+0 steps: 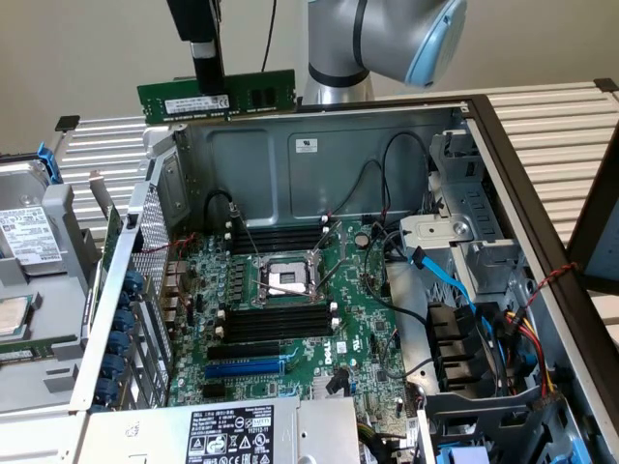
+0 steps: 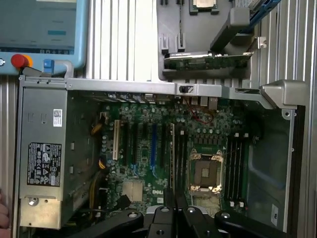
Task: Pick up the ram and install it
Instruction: 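Pick up the ram and move it above insertion slot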
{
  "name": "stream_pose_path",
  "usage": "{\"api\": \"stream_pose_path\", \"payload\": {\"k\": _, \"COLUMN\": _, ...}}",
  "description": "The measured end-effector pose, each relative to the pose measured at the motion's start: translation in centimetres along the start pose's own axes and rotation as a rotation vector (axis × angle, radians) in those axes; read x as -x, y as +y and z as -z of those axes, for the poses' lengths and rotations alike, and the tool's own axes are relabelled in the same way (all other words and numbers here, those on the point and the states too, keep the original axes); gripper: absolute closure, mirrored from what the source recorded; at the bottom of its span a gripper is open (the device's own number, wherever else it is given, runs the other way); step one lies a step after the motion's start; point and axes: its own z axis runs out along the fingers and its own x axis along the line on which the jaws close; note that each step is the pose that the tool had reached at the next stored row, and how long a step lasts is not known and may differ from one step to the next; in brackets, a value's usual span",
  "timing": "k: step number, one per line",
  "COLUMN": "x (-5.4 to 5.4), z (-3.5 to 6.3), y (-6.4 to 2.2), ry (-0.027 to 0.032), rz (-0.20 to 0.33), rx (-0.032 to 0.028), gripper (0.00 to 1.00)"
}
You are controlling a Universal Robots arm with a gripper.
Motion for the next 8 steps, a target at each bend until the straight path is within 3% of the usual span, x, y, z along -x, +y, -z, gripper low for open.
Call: {"api": "stream_pose_path", "payload": {"k": 8, "x": 1.7, "z": -0.44, "y": -0.35, "ry": 0.0001, "rz": -0.002, "rx": 0.0011, "gripper": 0.88}}
